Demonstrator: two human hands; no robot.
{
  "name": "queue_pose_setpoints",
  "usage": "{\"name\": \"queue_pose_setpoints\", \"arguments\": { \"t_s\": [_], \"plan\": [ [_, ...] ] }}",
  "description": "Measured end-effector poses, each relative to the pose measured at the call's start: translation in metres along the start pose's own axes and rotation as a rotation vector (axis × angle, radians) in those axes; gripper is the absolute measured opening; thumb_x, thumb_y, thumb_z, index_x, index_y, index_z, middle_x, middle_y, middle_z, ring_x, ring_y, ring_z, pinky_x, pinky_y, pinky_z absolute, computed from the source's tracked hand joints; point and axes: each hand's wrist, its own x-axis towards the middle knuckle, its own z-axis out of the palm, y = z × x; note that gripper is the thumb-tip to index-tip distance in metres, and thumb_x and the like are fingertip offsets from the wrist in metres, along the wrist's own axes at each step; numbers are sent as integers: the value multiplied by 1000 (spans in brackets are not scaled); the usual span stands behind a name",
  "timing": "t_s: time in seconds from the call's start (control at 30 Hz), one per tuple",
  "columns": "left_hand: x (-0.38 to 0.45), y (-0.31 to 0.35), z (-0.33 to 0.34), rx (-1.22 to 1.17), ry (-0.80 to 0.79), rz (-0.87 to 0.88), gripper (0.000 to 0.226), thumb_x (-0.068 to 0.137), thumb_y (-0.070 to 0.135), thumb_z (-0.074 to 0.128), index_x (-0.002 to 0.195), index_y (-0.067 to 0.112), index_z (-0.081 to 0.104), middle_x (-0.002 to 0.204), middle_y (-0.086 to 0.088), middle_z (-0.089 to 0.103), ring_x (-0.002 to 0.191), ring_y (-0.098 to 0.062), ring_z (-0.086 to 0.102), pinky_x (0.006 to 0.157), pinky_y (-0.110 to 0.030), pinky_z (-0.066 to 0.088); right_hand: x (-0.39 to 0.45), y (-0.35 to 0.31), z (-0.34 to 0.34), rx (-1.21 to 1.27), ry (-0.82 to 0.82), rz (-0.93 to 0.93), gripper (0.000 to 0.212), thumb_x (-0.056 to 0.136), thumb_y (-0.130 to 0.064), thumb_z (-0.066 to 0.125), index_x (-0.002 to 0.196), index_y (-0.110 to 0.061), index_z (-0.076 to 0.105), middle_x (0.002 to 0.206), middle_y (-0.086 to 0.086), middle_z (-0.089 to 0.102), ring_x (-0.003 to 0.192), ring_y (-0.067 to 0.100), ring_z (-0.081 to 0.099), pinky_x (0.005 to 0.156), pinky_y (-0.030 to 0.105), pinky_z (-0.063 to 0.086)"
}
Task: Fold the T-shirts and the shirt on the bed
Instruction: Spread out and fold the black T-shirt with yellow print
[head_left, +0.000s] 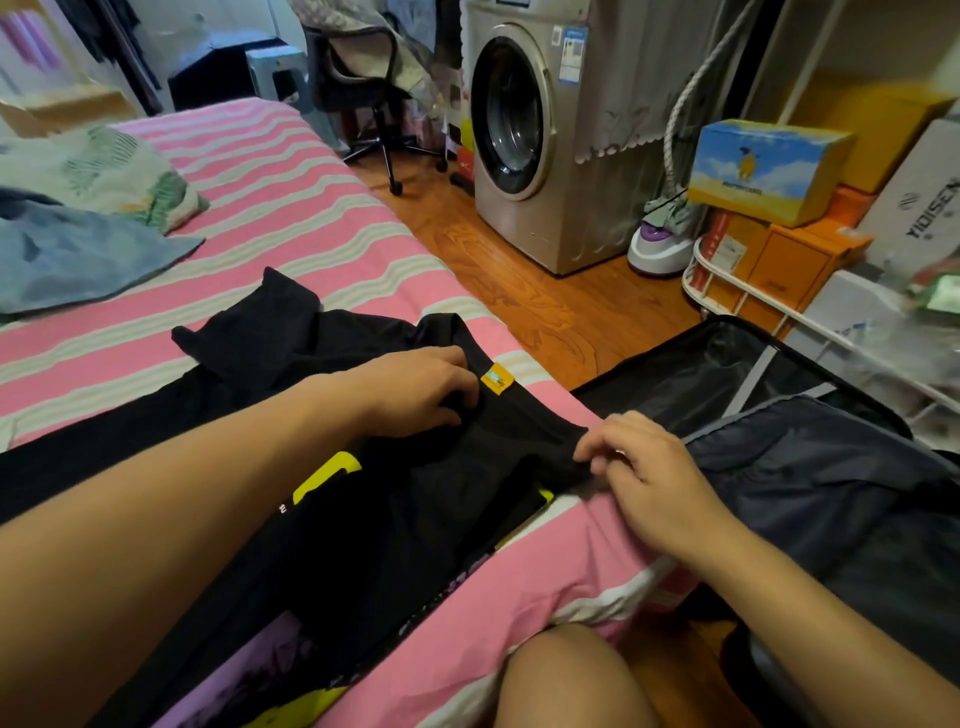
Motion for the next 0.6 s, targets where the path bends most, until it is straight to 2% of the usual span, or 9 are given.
{"name": "queue_pose_setpoints", "arguments": {
  "t_s": [0.03, 0.1, 0.2, 0.3, 0.4, 0.5, 0.6],
  "plan": [
    [3, -1, 0, -14, -17, 1, 26, 91, 32, 71, 117, 29, 66, 119, 6, 48, 111, -15, 54, 93, -38, 49, 5, 2, 0, 4, 6, 34, 36, 90, -3, 50, 98, -31, 72, 97, -19, 54, 103, 5, 52, 89, 27, 41],
    [7, -2, 1, -50, -47, 2, 26, 88, 35, 75, 112, 28, 66, 115, 5, 46, 106, -17, 55, 94, -37, 48, 15, 6, 1, -22, -56, 115, 27, 98, -17, 57, 114, -34, 70, 116, -18, 45, 118, 4, 41, 95, 24, 36],
    [11, 0, 0, -61, -82, 1, 24, 86, 34, 78, 106, 29, 67, 112, 4, 43, 103, -19, 55, 95, -37, 47, 28, 8, 3, -85, -208, 201, 16, 96, -39, 62, 111, -40, 67, 128, -16, 37, 124, 5, 27, 100, 26, 26],
    [13, 2, 0, -38, -79, 3, 29, 86, 33, 78, 110, 28, 65, 114, 2, 43, 104, -21, 55, 93, -38, 48, 39, 6, -1, -141, -309, 263, 13, 92, -46, 66, 101, -38, 61, 123, -12, 41, 119, 10, 32, 102, 31, 34],
    [13, -1, -1, 22, -73, -5, 33, 86, 38, 77, 115, 32, 63, 116, 3, 43, 103, -20, 54, 89, -40, 50, 45, 4, -8, -262, -418, 324, 18, 92, -48, 66, 95, -31, 59, 113, -6, 48, 111, 16, 42, 95, 34, 42],
    [13, -5, -3, 93, -92, -52, 26, 88, 41, 73, 110, 32, 62, 113, 4, 44, 99, -21, 55, 83, -41, 52, 46, 7, -9, -216, -363, 325, 17, 93, -37, 67, 86, -24, 59, 101, -7, 51, 100, 17, 51, 88, 35, 46],
    [16, 0, -2, 80, -116, -81, 12, 93, 37, 67, 101, 30, 62, 107, 5, 47, 96, -20, 56, 74, -36, 48, 45, 8, -7, -198, -318, 331, 17, 96, -28, 66, 83, -21, 58, 98, -8, 51, 94, 16, 53, 82, 32, 44]
  ]
}}
